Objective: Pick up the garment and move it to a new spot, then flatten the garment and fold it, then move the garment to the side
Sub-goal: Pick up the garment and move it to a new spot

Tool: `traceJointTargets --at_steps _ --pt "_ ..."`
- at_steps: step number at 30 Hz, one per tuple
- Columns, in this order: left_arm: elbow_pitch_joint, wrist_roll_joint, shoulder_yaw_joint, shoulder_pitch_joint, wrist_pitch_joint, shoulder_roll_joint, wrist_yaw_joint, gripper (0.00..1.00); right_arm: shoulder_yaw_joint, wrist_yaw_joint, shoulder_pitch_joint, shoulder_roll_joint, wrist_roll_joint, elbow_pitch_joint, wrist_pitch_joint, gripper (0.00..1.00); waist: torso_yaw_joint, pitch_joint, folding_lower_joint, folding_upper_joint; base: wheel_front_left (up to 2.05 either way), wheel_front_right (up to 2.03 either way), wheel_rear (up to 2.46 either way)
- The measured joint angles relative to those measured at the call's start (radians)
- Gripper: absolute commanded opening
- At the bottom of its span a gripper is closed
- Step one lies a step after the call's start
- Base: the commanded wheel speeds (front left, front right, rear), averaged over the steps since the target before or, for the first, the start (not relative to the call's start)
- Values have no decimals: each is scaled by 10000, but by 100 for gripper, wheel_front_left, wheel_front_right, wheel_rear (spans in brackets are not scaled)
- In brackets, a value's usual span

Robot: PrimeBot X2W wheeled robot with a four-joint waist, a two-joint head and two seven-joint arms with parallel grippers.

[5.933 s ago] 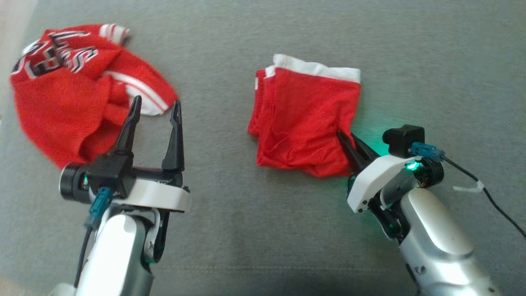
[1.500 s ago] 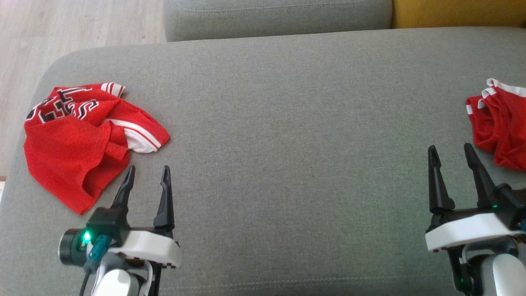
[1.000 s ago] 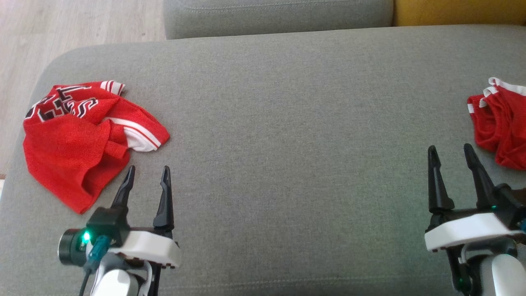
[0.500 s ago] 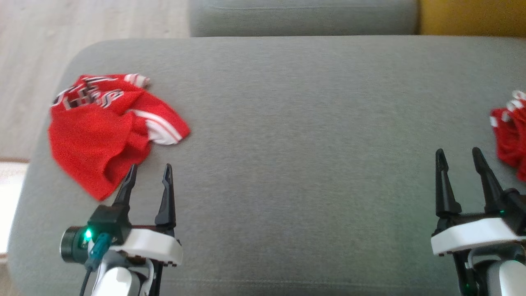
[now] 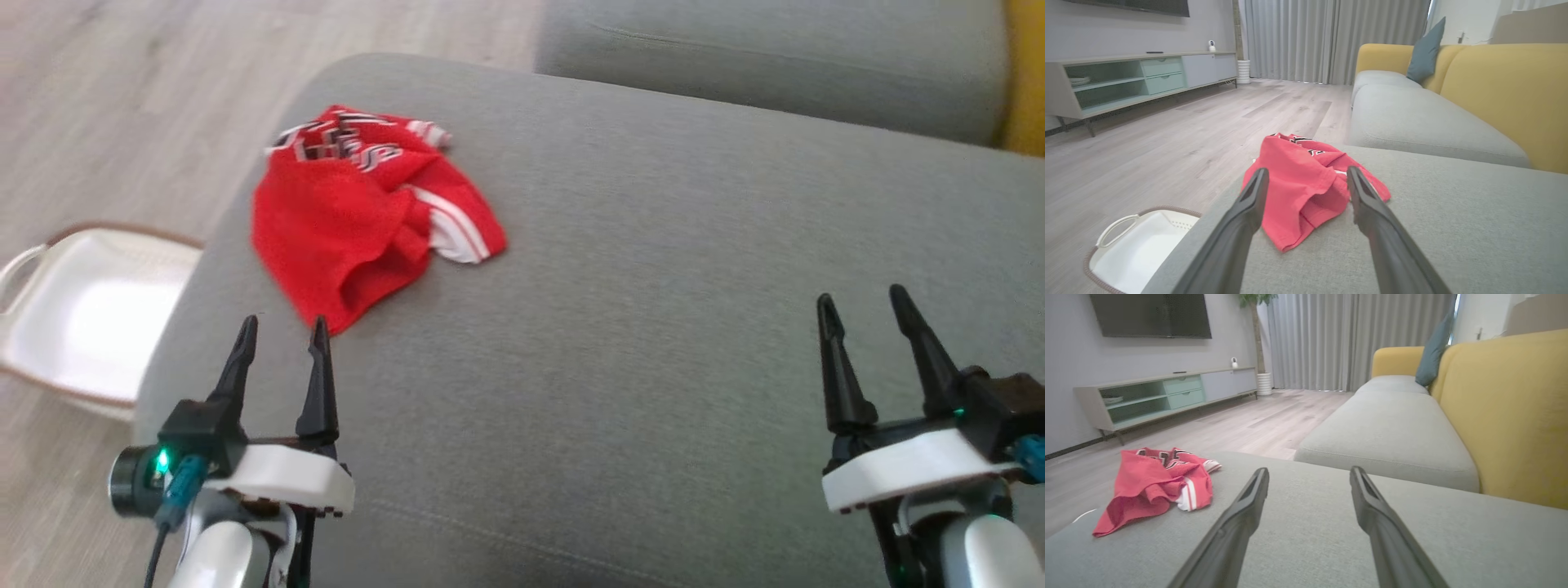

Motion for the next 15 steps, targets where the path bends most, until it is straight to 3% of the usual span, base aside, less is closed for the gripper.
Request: traceJointTargets --at_steps 7,15 --pt "0 -35 265 0 -75 10 0 100 182 0 -16 -50 -56 -117 117 100 736 -12 0 0 0 0 0" --pt "-10 -35 288 0 -84 -4 -8 100 196 0 -16 -54 -56 -155 163 100 943 10 0 0 0 0 0"
